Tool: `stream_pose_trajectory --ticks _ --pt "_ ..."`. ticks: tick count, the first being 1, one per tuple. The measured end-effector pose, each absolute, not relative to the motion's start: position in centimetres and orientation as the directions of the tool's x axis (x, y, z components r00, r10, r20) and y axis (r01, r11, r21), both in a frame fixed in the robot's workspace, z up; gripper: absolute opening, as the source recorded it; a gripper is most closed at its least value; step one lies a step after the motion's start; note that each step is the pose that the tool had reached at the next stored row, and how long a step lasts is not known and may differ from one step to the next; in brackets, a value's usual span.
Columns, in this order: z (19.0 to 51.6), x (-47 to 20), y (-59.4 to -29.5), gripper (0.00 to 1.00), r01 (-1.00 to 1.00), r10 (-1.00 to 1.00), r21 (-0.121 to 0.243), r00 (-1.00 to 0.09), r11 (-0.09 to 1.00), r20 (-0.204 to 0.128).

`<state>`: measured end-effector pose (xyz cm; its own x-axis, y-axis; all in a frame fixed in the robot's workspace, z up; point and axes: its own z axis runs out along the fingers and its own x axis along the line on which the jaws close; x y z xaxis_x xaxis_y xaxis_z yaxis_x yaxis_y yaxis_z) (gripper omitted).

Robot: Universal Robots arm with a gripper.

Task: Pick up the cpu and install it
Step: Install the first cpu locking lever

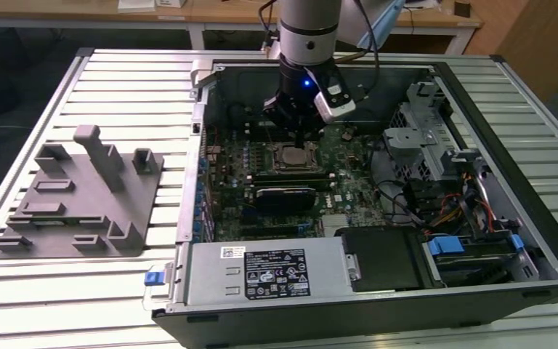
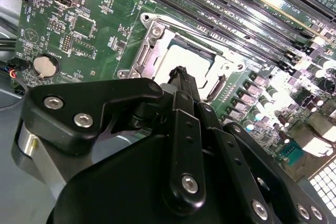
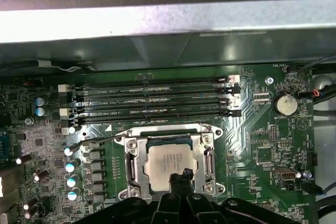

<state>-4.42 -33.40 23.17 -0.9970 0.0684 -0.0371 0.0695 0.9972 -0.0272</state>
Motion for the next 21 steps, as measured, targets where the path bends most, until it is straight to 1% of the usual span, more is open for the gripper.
stream_pose_trajectory --ticks 11,21 --pt "23.2 -4.7 -33.4 0.11 0.069 0.068 -0.027 -0.997 0.997 -0.037" --pt "23.2 -6.6 -33.4 0.11 0.070 0.068 -0.027 -0.997 0.997 -0.038"
